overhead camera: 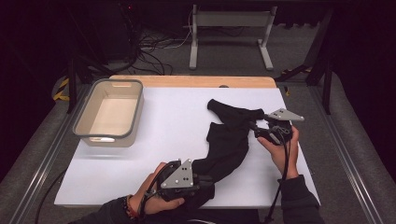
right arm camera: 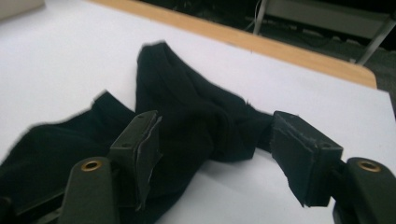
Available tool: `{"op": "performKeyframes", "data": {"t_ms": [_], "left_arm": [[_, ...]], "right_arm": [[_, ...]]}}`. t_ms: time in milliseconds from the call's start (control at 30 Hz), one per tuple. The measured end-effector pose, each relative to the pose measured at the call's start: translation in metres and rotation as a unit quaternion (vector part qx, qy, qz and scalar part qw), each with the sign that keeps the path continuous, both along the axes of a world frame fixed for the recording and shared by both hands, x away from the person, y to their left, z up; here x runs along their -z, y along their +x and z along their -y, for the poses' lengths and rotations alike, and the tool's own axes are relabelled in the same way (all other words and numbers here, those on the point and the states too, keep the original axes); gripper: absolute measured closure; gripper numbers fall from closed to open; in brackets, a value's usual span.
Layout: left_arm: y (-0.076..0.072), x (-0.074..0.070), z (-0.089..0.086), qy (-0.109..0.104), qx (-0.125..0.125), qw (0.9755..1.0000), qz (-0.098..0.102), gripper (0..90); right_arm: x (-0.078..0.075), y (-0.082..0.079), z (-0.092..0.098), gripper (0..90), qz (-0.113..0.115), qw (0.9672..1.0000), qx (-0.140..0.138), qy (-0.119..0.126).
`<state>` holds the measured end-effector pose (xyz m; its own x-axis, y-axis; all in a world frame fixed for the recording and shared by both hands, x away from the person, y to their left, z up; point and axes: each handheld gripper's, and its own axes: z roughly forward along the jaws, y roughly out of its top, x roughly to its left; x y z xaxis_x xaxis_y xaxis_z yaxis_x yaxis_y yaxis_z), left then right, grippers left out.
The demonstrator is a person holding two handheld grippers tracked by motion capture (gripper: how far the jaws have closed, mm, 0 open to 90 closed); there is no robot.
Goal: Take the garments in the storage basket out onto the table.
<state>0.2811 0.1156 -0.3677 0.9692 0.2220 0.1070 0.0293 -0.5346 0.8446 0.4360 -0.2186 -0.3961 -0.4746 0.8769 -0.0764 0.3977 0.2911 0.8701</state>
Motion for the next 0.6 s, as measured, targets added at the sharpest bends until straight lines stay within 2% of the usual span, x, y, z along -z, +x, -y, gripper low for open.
{"op": "performKeyframes", "data": {"t_ms": [67,133,167,200,333,367,400,433,467,500,533,600], "left_arm": [[0.006,0.001,-0.001,-0.014,-0.007,0.9998,-0.009,69.8],[0.011,0.003,-0.001,-0.021,-0.013,0.9997,-0.001,60.3],[0.013,0.003,0.0,-0.019,-0.015,0.9997,0.007,59.7],[0.023,0.007,0.004,-0.008,-0.034,0.9991,0.023,57.4],[0.064,0.023,0.016,0.005,-0.082,0.9966,0.008,46.0],[0.064,0.023,0.016,0.005,-0.082,0.9966,0.008,43.2],[0.089,0.032,0.025,0.013,-0.106,0.9943,0.004,41.8],[0.102,0.037,0.03,0.015,-0.116,0.9932,-0.004,40.9],[0.102,0.037,0.03,0.015,-0.116,0.9932,-0.004,39.9],[0.118,0.044,0.035,0.022,-0.134,0.9908,-0.008,39.9],[0.141,0.054,0.041,0.022,-0.148,0.9878,-0.041,39.8],[0.163,0.065,0.048,0.035,-0.175,0.9824,-0.055,39.9]], "right_arm": [[0.007,0.005,0.001,33.6,-0.015,0.9999,0.001,-0.008],[0.012,0.009,0.002,33.6,-0.023,0.9996,0.002,-0.015],[0.015,0.011,0.003,33.7,-0.026,0.9995,0.007,-0.02],[0.02,0.014,0.005,33.7,-0.033,0.9992,0.011,-0.019],[0.03,0.021,0.005,33.5,-0.051,0.9984,0.018,-0.015],[0.032,0.023,0.005,33.5,-0.056,0.9982,0.015,-0.014],[0.036,0.025,0.004,33.5,-0.062,0.9979,0.012,-0.014],[0.037,0.026,0.004,33.3,-0.066,0.9976,0.011,-0.017],[0.037,0.026,0.004,33.3,-0.066,0.9976,0.011,-0.017],[0.04,0.027,0.003,33.2,-0.073,0.9972,0.01,-0.017],[0.044,0.029,0.002,32.9,-0.083,0.9964,0.004,-0.016],[0.047,0.031,0.0,32.2,-0.089,0.9958,0.003,-0.023]]}}
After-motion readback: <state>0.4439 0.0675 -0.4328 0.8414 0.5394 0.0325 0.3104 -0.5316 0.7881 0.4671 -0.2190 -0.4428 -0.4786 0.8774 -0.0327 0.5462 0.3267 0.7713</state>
